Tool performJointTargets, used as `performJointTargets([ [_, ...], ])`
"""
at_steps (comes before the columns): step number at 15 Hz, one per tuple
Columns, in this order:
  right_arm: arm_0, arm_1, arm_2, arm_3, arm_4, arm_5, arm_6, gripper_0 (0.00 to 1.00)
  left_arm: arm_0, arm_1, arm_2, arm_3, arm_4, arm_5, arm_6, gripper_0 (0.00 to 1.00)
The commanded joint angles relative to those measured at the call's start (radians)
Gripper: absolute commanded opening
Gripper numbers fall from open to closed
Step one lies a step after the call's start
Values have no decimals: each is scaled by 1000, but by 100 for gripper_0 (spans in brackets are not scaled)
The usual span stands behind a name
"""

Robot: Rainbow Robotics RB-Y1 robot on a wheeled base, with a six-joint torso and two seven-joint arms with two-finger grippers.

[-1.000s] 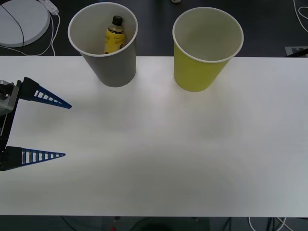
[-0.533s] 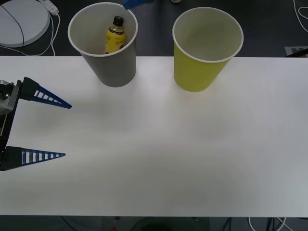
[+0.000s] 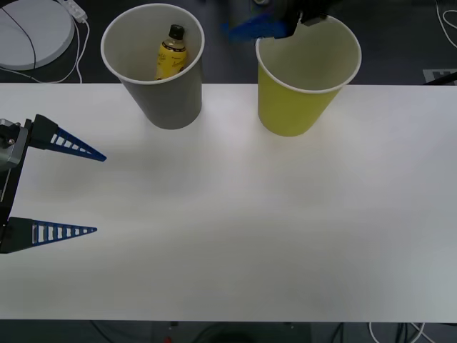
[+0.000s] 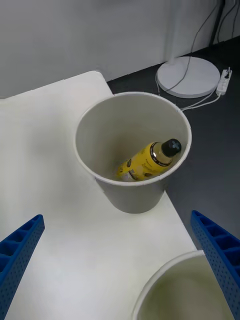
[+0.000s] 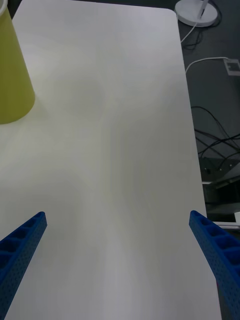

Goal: Put the can into the green bin and the plastic bottle into the gray bin

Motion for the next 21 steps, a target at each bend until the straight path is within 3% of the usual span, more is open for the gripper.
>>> performJointTargets([
  [1,159,-59,-111,-95,-11,15,102,100,0,0,0,0,0,0,0,100],
  [5,432,-88,-322,-199,-56,15,269,100,0,0,0,0,0,0,0,100],
  [11,787,-97,-550,-299,-188,14,542,100,0,0,0,0,0,0,0,100],
  [21,1207,-80,-769,-333,-422,-170,975,100,0,0,0,0,0,0,0,100],
])
